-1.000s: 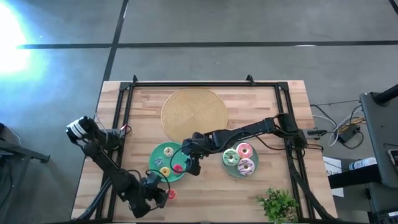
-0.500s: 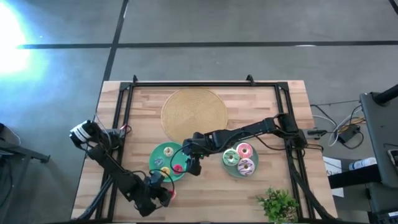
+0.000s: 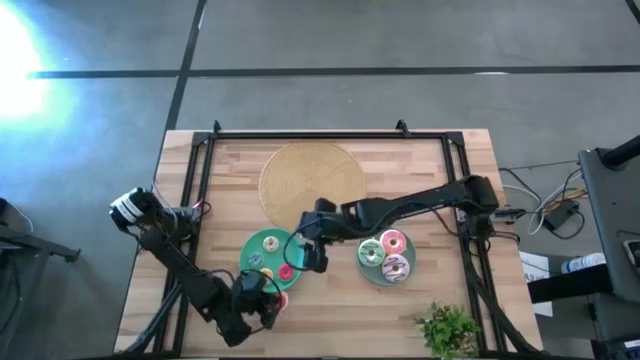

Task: Pick & Place donuts
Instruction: Put the small orange donut on the light green plate, then return to Home Position

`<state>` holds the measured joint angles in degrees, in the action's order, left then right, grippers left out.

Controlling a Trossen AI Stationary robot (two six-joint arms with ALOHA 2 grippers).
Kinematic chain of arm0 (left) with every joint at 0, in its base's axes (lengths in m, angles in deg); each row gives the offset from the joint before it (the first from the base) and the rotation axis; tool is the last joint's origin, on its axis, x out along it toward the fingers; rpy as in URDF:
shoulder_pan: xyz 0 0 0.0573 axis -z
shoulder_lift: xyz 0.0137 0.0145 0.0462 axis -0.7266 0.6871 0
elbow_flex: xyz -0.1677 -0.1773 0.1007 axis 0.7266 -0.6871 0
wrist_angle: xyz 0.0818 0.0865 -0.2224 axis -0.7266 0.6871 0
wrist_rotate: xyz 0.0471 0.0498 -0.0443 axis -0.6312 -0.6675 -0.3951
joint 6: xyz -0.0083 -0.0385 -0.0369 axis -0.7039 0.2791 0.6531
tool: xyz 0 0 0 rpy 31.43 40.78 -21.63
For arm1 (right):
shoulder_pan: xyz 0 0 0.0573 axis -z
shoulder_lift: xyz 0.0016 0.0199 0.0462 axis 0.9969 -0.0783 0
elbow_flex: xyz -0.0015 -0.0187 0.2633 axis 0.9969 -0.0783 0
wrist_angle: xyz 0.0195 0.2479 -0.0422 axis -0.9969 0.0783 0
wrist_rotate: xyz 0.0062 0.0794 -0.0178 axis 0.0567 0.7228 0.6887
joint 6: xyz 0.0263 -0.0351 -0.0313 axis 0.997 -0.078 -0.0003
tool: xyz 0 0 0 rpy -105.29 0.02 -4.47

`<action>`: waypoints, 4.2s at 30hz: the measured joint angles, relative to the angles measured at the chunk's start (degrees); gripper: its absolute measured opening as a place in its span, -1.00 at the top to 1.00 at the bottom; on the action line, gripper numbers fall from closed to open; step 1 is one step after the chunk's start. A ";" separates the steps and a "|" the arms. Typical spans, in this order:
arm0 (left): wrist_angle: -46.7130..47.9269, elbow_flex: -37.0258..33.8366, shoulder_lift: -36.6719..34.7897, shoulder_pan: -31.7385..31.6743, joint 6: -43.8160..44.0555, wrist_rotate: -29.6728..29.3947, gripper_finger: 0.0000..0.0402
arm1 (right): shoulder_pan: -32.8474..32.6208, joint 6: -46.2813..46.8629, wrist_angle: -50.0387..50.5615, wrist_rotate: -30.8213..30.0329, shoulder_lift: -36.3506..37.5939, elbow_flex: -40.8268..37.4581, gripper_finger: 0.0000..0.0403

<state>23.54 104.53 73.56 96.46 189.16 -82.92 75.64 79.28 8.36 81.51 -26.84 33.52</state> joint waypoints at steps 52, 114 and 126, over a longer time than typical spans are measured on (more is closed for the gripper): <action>5.98 -10.29 -33.09 -23.57 -39.18 19.83 0.26 | -4.25 27.57 5.67 -20.14 54.17 -48.96 -0.09; -31.26 -50.71 -82.35 -51.64 -53.98 54.41 0.26 | -4.37 19.56 2.86 -12.62 91.30 -73.16 -0.09; -25.50 -50.84 -92.90 -51.64 -57.73 56.89 0.26 | -4.37 19.55 2.78 -12.55 91.28 -73.16 -0.09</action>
<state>-1.97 53.69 -19.33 44.82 131.43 -26.02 71.27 98.83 11.14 68.97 64.44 -39.65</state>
